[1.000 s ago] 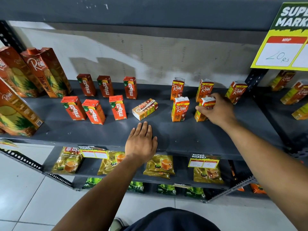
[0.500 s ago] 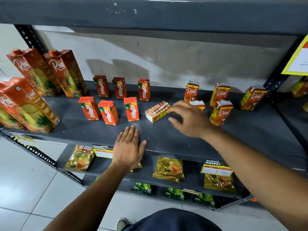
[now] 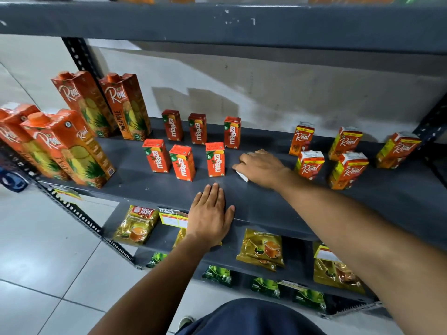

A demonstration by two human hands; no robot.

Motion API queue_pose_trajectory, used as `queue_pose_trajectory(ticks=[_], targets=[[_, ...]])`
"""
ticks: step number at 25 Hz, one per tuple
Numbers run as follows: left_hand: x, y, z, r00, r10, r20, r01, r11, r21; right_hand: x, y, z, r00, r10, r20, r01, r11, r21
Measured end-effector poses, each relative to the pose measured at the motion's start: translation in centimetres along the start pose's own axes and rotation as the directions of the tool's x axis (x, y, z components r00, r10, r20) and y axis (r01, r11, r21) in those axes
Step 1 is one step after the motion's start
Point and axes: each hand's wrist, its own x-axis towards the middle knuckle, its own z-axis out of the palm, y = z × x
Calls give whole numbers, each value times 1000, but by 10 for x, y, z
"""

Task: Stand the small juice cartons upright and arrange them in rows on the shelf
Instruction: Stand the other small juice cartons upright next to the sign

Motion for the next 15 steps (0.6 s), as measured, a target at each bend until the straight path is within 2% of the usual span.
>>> queue_pose_trajectory(ticks=[3,5,7,9,12,14,15], targets=[[0,-2,3,1000,-6,-7,6,1000,2,-25,10,-9,995,6,-101,3,996,84],[1,0,4,1000,-15,-6,15,1000,-1,-49,12,-15,970,39,-241,2,986,168],[2,3,4,1000,-29,0,29,1000,-4,-66,8,-24,951,-16,-308,49,994,101],[3,5,4,999,-48,8,48,999,-6,-75,3,-30,967,-187,-176,187,982,-16],[1,5,2,998,-58,7,59,998,-9,-92,-2,-24,923,-362,130,368,930,-25],[0,6,1,998,-63,12,63,998,-4,-106,0,-22,917,-344,201,327,938,111],[-1,7,1,998,-67,15,67,998,-3,-110,2,-23,943,-259,208,199,943,268]])
